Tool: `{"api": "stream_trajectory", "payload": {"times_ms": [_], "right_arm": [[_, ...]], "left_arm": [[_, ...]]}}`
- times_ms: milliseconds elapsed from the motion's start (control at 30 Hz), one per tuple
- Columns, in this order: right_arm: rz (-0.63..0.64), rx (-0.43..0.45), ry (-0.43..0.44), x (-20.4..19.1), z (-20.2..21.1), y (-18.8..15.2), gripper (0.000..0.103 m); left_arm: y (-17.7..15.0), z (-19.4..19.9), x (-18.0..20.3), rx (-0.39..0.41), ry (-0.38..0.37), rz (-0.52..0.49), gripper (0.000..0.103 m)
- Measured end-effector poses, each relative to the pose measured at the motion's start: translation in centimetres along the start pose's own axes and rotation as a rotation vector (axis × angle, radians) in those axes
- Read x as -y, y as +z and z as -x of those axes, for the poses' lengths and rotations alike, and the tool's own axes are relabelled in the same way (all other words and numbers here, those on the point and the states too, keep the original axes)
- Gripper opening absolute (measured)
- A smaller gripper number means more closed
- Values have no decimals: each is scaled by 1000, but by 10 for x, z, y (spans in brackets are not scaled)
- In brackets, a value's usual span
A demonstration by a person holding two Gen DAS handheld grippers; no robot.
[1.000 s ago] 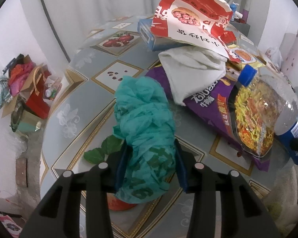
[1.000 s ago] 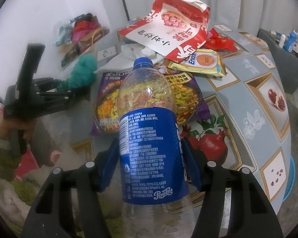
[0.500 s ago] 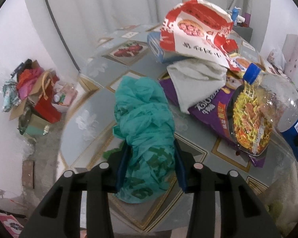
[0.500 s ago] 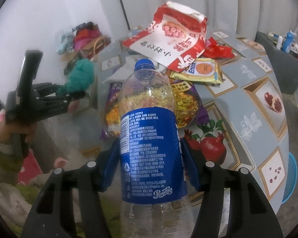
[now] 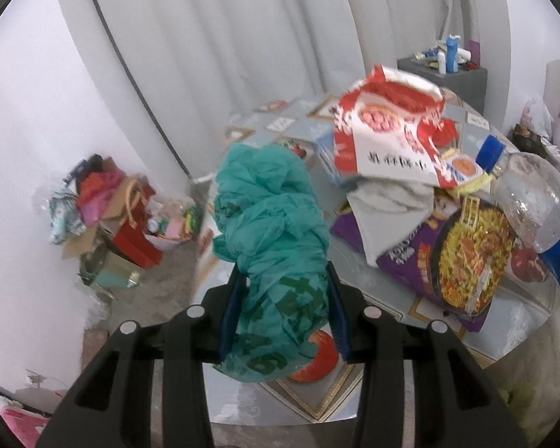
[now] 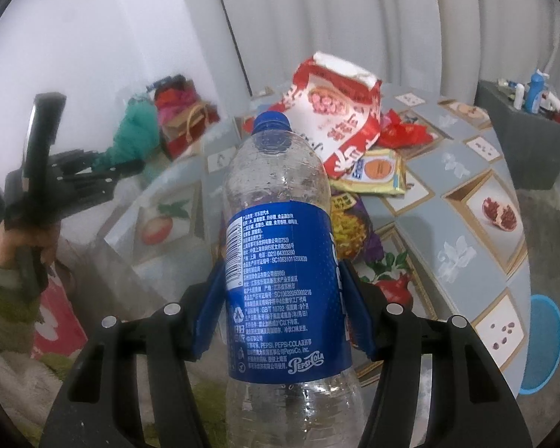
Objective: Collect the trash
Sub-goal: 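Grasp the teal plastic bag with the left gripper while the right gripper holds the Pepsi bottle, then carry the Pepsi bottle with the right gripper over the wastebasket and release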
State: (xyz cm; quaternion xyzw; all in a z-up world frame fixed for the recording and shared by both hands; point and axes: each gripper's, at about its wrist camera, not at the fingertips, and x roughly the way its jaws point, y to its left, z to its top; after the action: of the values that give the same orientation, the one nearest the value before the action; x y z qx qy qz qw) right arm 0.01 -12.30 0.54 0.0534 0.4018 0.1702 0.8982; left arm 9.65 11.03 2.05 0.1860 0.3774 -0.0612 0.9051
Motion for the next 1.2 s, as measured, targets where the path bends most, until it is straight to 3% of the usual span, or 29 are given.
{"api": "stream_trajectory", "payload": {"times_ms": [133, 233, 433, 633, 800, 1200], "right_arm": [[-23, 49, 13, 5, 15, -3, 56], [-53, 79, 2, 15, 28, -11, 56], [-160, 138, -76, 52, 66, -34, 56], [-300, 178, -236, 101, 114, -70, 56], [-412, 189, -328, 130, 138, -97, 56], [-651, 197, -406, 199, 146, -150, 56]], "left_arm": [[9, 18, 8, 32, 11, -32, 40], [16, 28, 24, 46, -20, -72, 40], [37, 39, 93, 55, -224, -191, 40], [48, 47, 195, 56, -420, -414, 40], [46, 57, 265, 54, -528, -581, 40], [65, 58, 387, 73, -595, -849, 40]]}}
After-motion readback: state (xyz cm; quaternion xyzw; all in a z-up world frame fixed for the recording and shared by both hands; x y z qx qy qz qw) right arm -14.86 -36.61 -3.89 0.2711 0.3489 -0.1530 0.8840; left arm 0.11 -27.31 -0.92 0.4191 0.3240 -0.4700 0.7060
